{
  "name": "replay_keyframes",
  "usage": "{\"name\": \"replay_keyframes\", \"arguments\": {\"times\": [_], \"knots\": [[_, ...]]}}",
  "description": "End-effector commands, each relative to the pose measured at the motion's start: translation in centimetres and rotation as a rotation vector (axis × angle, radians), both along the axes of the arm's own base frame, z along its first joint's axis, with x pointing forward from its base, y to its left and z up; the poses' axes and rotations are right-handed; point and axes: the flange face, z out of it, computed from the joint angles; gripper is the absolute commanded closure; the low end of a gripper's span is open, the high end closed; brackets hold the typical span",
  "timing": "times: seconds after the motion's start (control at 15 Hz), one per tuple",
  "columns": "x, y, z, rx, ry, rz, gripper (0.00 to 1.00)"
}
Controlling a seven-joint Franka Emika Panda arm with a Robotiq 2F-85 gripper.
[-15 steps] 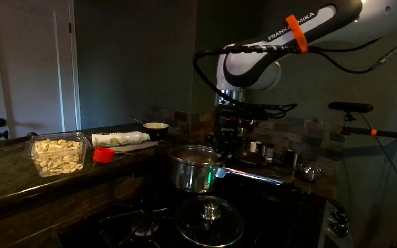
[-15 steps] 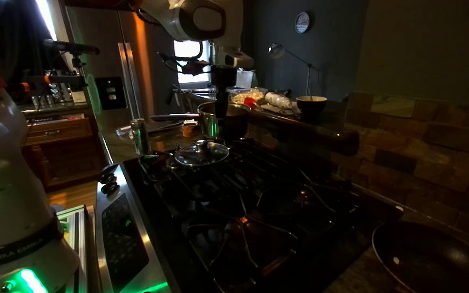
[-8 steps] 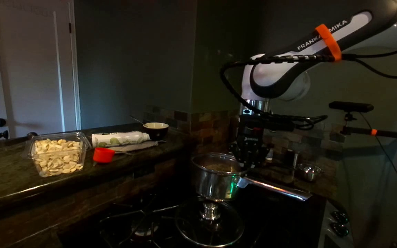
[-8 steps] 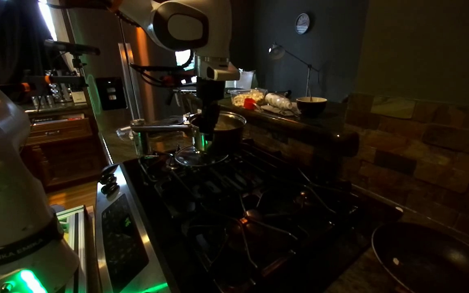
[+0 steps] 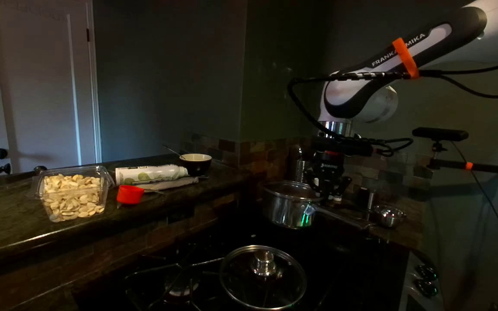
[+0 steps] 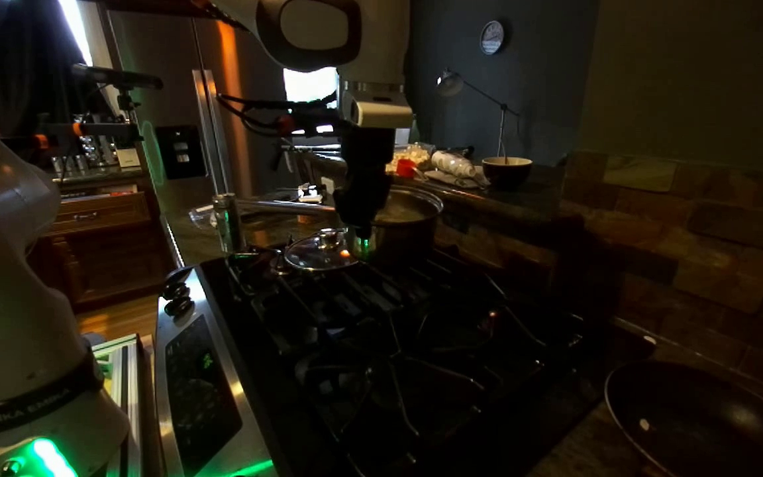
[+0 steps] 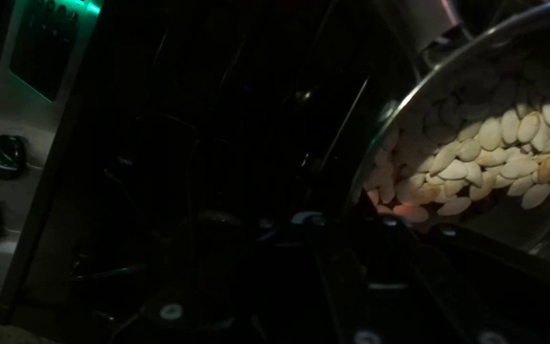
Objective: Remove the glass lid from the pot, put it on the stove and move the pot to the top right stove plate
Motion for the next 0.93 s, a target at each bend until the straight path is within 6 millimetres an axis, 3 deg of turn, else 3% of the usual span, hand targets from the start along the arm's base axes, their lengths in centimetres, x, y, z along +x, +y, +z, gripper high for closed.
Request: {"name": "replay_keyframes", "arguments": {"times": [0.0,0.07,0.53,0.87], "knots": [[-0.4,-4.3,0.9,0.028,0.025,-0.154,0.98],[-0.6,-2.9,0.2,0.009,0.002,-0.088,0.93],[0.0,-7.5,-0.6,0.002,0.016,-0.177,0.98],[2.8,-9.9,-1.1,0.005,-0.057,-0.224,0.98]]}}
